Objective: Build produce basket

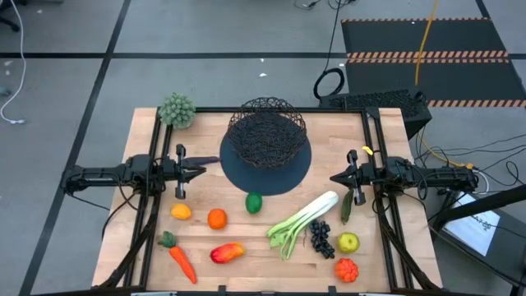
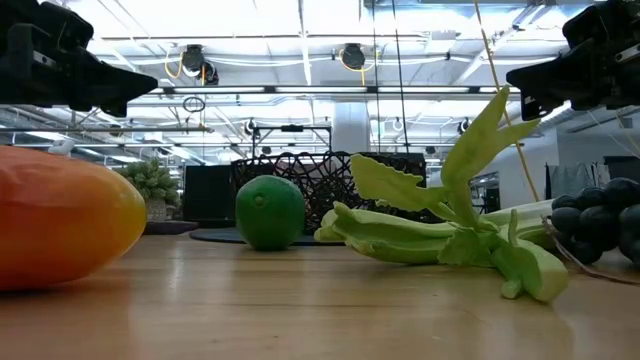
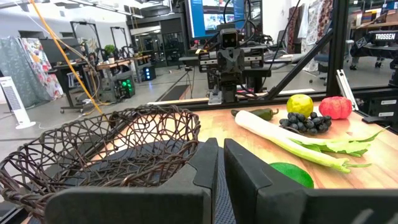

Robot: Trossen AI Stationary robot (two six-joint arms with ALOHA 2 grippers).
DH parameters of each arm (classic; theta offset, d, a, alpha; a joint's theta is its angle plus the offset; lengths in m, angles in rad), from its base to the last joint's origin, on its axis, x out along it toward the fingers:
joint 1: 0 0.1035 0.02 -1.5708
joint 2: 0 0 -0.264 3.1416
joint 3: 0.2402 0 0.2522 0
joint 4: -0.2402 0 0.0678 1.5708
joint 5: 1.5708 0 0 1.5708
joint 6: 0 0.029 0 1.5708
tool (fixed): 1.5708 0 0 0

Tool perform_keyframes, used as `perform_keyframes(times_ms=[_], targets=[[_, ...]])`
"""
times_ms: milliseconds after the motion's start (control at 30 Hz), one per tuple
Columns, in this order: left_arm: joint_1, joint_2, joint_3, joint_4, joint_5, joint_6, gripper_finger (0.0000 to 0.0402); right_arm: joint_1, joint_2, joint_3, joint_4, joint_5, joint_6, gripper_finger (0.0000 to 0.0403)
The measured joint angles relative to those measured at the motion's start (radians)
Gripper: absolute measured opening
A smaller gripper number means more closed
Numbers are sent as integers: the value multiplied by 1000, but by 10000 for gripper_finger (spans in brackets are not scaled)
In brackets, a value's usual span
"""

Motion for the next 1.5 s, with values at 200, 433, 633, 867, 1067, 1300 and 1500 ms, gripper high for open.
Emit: perform_keyframes(times_ms=[200,433,633,867,1067,1300,1500], targets=[[0,0,0,0,0,0,31,0,0,0,0,0,0,0],[0,0,0,0,0,0,31,0,0,0,0,0,0,0],[0,0,0,0,0,0,31,0,0,0,0,0,0,0],[0,0,0,0,0,0,31,0,0,0,0,0,0,0],[0,0,0,0,0,0,31,0,0,0,0,0,4,0],[0,0,0,0,0,0,31,0,0,0,7,25,32,0],[0,0,0,0,0,0,31,2,2,42,30,23,40,0]])
